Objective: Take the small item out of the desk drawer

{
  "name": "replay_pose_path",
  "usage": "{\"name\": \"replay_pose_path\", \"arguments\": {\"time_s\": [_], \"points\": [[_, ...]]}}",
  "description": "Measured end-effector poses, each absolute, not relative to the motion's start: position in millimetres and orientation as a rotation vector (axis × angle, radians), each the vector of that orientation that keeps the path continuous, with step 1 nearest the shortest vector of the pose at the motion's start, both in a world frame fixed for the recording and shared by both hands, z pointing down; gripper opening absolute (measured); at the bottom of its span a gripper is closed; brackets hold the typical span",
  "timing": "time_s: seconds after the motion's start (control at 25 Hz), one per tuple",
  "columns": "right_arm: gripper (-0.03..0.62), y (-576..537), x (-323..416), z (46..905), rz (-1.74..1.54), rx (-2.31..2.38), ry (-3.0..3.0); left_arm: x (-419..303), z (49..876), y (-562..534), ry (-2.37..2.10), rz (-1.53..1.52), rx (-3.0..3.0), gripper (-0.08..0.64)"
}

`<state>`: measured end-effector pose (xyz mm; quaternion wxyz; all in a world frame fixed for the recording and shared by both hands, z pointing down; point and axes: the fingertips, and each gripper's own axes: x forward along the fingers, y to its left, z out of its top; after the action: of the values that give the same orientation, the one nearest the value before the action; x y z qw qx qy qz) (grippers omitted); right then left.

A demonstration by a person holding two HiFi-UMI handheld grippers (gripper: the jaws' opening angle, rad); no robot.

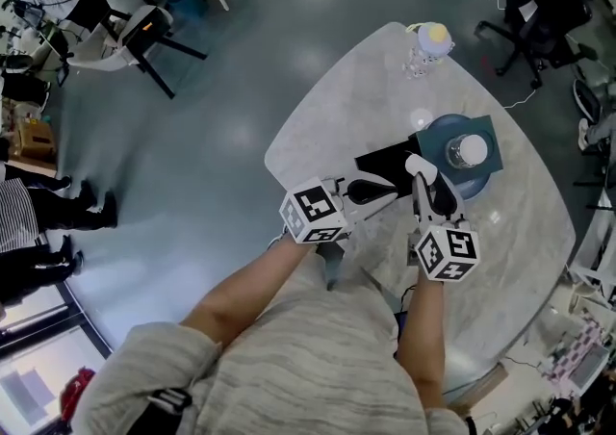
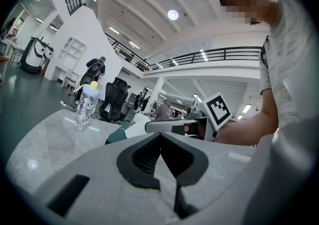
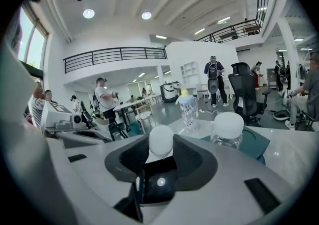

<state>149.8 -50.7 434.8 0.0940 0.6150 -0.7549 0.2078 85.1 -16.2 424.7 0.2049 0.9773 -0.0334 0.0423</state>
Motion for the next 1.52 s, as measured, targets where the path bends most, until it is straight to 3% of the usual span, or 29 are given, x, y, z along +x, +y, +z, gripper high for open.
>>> {"name": "replay_pose_path", "arguments": {"time_s": [0.84, 1.52], "points": [[0.147, 10, 93, 282, 0.142, 1.843, -2.63, 47, 321, 4, -0.033, -0.164, 2.84, 0.015], [0.147, 31, 76, 234, -0.029, 1.831, -2.67, 29, 285, 14, -0.024, -0.266, 2.884, 0.015]]}}
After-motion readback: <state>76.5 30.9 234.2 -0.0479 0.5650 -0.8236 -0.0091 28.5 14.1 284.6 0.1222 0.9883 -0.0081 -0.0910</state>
